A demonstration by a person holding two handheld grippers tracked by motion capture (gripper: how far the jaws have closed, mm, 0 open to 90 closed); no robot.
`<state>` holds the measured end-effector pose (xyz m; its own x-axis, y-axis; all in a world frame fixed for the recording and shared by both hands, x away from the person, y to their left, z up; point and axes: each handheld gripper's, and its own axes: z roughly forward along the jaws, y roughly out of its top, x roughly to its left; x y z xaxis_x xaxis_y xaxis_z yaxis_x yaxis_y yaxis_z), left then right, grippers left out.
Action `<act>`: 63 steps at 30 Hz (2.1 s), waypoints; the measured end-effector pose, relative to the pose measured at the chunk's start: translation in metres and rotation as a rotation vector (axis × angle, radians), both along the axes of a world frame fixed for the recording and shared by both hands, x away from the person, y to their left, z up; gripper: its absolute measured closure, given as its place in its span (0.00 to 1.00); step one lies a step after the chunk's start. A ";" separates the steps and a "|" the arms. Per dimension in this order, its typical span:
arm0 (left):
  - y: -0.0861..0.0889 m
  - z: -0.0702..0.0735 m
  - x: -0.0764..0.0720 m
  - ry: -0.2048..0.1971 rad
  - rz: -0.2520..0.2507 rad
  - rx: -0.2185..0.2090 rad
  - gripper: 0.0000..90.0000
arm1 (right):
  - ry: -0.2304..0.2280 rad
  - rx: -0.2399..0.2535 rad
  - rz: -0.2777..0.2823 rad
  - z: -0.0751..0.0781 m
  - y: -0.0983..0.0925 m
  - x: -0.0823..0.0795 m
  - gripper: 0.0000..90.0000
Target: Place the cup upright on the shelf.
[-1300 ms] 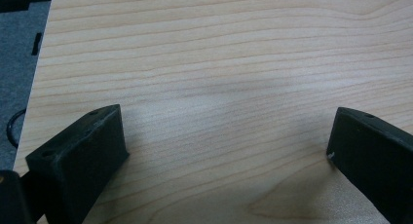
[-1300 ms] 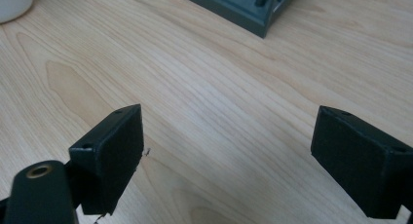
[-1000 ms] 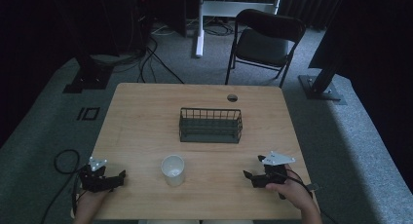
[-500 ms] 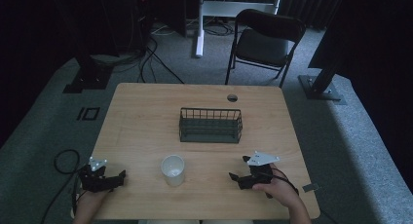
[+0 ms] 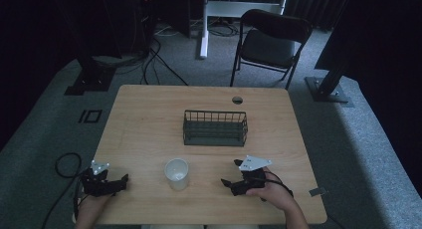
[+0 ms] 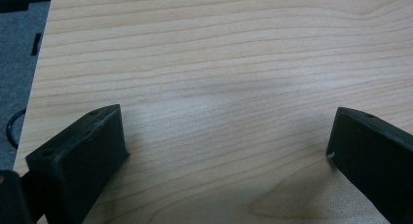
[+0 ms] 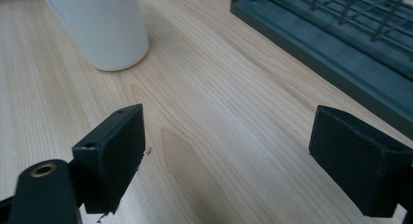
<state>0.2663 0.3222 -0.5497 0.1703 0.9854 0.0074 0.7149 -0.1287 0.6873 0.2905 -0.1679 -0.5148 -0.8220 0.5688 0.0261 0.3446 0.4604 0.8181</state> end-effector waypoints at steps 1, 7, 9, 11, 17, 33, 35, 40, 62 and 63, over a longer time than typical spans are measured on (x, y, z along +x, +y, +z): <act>0.000 0.000 0.000 0.000 0.000 0.000 0.01 | 0.002 0.003 0.003 0.000 0.002 0.000 0.14; 0.000 0.000 0.000 0.000 0.000 0.000 0.01 | -0.006 0.003 0.033 0.002 0.012 0.000 0.14; 0.000 0.000 0.000 0.000 0.000 0.000 0.01 | -0.007 0.010 0.043 0.003 0.016 0.000 0.15; 0.000 0.000 0.000 0.000 0.000 0.000 0.01 | -0.010 0.014 0.056 0.004 0.020 -0.001 0.15; 0.000 0.000 0.000 0.000 0.000 0.000 0.01 | -0.018 0.032 0.077 0.007 0.032 0.000 0.15; 0.000 0.000 0.000 0.000 0.000 0.000 0.01 | -0.033 0.053 0.178 0.010 0.075 -0.004 0.15; 0.000 0.000 0.000 0.000 0.000 0.000 0.01 | -0.032 0.055 0.184 0.010 0.079 -0.004 0.15; 0.000 0.000 0.000 0.000 0.000 0.000 0.01 | -0.034 0.061 0.202 0.010 0.091 -0.004 0.15; 0.000 0.000 0.000 0.001 0.000 0.000 0.01 | -0.066 0.055 0.261 0.011 0.133 0.000 0.15; 0.000 0.000 0.000 0.001 -0.002 0.000 0.01 | -0.066 0.057 0.263 0.011 0.135 0.000 0.15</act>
<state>0.2663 0.3223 -0.5496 0.1720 0.9851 0.0070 0.7152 -0.1297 0.6868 0.2907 -0.0331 -0.5040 -0.9424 0.3344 -0.0068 0.1640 0.4797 0.8620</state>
